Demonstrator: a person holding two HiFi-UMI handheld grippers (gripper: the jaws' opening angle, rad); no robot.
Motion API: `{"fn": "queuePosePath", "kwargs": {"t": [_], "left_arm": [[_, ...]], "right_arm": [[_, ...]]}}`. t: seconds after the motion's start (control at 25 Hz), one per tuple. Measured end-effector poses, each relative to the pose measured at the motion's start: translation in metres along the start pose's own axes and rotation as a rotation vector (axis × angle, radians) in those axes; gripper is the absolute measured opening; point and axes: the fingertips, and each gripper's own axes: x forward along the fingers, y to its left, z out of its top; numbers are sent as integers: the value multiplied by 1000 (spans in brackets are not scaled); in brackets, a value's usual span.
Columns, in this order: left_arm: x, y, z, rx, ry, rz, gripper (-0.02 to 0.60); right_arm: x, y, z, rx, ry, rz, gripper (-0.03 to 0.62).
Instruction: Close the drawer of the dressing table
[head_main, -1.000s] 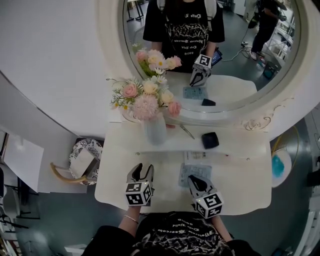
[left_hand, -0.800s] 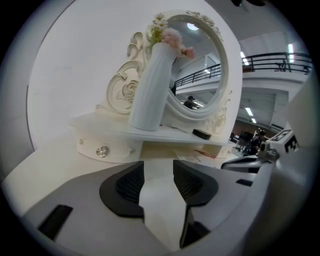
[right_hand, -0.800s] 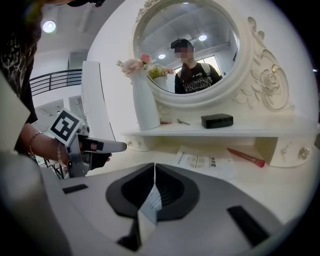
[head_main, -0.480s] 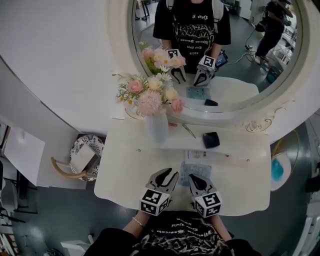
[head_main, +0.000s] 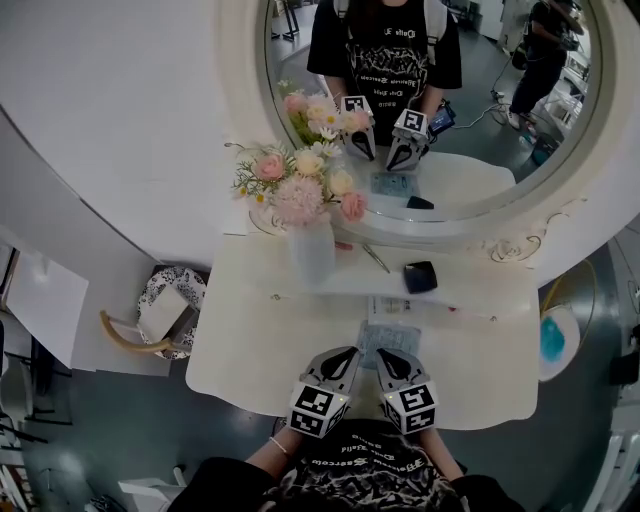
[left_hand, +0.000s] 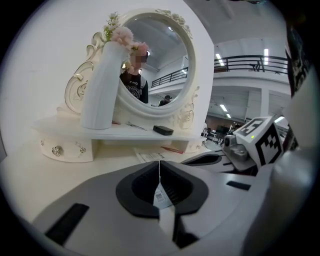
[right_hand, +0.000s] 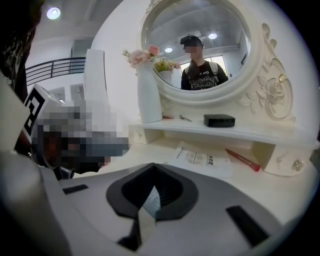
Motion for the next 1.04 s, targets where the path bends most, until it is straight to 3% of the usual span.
{"fn": "queuePosePath", "kwargs": {"t": [0.56, 1.04], "left_arm": [[4, -15, -3, 33, 12, -36, 17], [3, -14, -9, 17, 21, -15, 17]], "right_arm": [[-6, -1, 1, -27, -17, -6, 9], [-9, -2, 0, -30, -18, -3, 9]]}}
